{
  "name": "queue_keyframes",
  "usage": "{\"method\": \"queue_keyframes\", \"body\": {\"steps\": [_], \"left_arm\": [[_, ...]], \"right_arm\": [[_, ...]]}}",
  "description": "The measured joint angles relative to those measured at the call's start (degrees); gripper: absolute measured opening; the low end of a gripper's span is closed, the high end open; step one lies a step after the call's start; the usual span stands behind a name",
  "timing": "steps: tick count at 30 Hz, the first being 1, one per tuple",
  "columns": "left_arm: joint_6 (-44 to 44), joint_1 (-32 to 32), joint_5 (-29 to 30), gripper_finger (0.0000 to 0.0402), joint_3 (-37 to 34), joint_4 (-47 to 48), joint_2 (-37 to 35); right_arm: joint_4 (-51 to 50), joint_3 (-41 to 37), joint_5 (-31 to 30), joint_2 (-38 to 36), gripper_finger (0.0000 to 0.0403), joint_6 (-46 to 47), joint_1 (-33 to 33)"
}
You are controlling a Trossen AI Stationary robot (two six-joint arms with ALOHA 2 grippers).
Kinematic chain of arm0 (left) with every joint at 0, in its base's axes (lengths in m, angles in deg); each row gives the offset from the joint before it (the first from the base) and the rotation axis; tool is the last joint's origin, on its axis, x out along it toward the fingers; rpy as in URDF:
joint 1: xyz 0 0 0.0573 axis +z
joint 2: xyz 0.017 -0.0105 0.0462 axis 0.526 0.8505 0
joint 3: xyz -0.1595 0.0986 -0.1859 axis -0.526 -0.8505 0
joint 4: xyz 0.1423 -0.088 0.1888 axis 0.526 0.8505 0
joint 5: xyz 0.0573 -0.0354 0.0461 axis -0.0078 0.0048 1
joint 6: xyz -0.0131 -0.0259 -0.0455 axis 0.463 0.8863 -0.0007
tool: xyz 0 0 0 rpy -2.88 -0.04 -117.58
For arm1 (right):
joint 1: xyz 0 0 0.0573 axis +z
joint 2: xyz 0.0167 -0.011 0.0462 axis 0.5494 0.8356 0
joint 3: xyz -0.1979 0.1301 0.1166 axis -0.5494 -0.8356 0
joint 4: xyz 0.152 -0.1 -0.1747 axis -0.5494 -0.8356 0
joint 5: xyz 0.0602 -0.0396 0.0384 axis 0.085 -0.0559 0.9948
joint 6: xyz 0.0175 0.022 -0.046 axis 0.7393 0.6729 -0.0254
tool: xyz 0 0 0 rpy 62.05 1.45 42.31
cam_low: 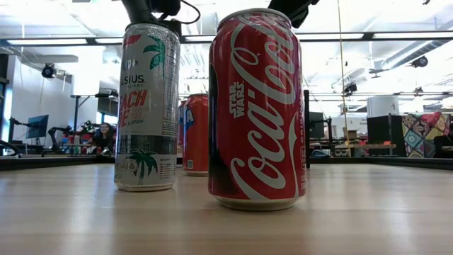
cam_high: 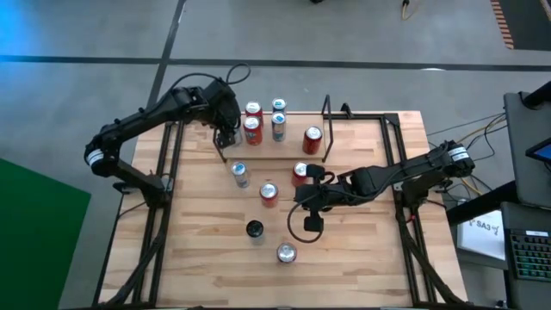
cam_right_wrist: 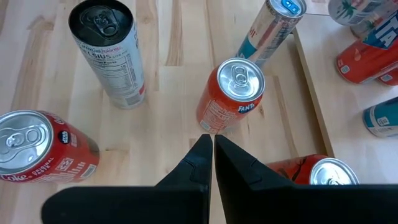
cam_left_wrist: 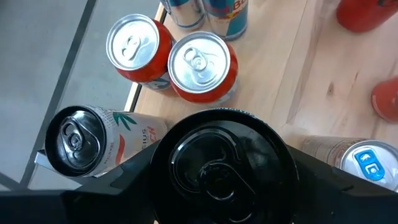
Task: Place canned beverage on shelf
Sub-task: Put the left white soda can on the shelf aligned with the other white soda can
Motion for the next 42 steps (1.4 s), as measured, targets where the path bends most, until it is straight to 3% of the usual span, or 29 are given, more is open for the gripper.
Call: {"method": "queue_keyframes", "body": {"steps": [22,42], "left_arm": [[-0.7,1.4,-0.1,0.0251,-5.6,-4.6,-0.2],[-0.2,3.8,-1.5,0.0252,-5.9,-5.8,-0.2]], "right_arm": [[0.0,0.0,0.0,0.0,0.0009,0.0,0.0],[0.0,0.0,0.0,0.0,0.0009,0.1,0.0]]}}
